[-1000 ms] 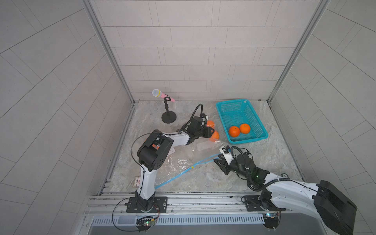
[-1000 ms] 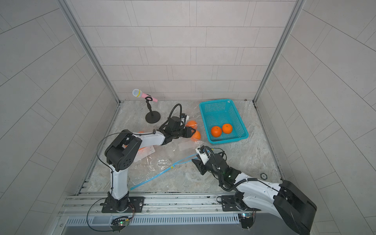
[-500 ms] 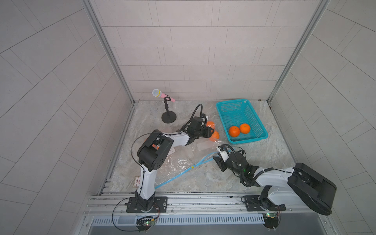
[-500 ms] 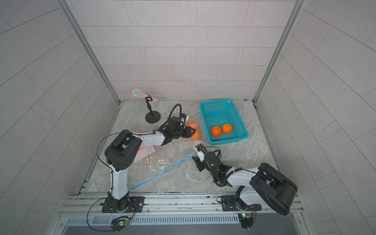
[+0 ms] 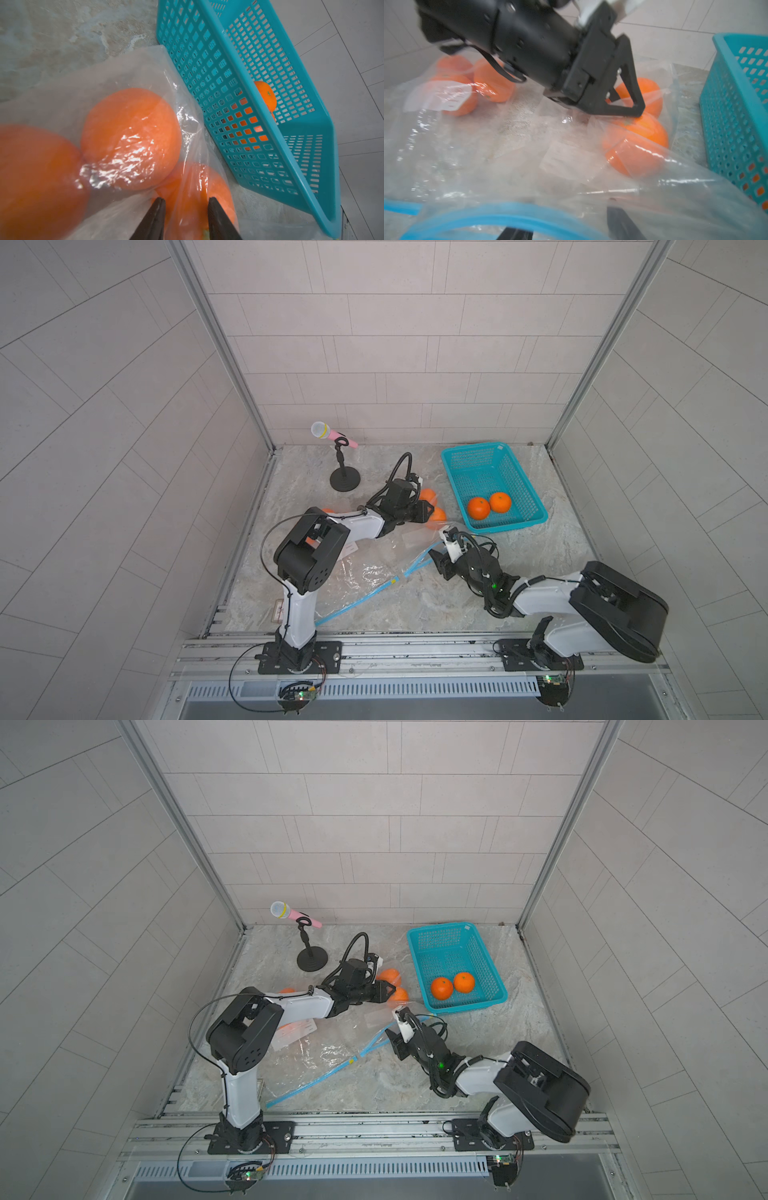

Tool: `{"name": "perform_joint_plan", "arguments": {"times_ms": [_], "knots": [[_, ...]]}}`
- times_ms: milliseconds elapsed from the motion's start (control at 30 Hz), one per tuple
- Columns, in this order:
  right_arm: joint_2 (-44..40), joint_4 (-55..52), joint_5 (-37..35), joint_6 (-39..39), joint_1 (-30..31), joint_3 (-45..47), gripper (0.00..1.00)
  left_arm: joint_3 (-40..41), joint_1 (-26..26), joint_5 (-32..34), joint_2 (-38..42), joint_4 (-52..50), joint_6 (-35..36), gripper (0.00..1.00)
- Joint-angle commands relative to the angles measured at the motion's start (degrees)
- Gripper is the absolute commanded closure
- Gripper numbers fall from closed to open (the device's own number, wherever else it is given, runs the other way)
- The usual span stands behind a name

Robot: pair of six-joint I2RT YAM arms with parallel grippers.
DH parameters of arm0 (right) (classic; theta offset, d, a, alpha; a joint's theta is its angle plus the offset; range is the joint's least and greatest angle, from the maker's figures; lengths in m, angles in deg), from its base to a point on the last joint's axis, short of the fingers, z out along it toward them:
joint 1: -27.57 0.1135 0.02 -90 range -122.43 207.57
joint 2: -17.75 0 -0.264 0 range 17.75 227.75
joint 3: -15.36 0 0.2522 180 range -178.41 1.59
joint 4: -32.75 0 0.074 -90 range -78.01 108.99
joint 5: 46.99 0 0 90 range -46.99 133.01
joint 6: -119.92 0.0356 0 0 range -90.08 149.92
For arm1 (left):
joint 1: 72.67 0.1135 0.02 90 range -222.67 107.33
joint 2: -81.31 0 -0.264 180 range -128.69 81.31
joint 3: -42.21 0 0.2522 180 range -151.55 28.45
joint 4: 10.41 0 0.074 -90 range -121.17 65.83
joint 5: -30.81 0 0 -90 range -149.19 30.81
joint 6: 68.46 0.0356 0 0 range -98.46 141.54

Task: Open the zip-top bag and take out the orange
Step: Pick up the orange from the zipper food storage bag.

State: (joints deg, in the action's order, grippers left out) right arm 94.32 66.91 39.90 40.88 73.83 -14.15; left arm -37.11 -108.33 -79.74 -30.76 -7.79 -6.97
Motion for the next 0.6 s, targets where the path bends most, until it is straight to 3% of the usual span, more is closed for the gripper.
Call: {"name": "perform_joint_plan", "arguments": {"times_ms": [0,100,300,400,567], "knots": [[-6.12,-10.44,-0.21,0.84,1.2,-1.79,0.44,1.48,-0.4,0.87,-1.5,-8.42,1.23,0.61],[-3.84,-11.65,-4.75,-0.13,0.93,-3.02,0.44,1.55,-0.38,0.92,-0.46,-8.02,0.66,0.61],[5.0,-2.03,0.71,1.57,-1.5,-2.23,0.5,1.16,-0.44,-0.31,0.06,-8.06,0.06,0.61],[7.52,4.11,-0.02,0.99,-1.44,-0.79,0.51,1.03,-0.4,-0.26,-0.16,-8.33,0.2,0.61],[10.97,5.21,-2.79,-1.48,-1.48,-2.25,0.46,0.98,-0.4,-0.43,-0.33,-8.16,-0.14,0.61]]}}
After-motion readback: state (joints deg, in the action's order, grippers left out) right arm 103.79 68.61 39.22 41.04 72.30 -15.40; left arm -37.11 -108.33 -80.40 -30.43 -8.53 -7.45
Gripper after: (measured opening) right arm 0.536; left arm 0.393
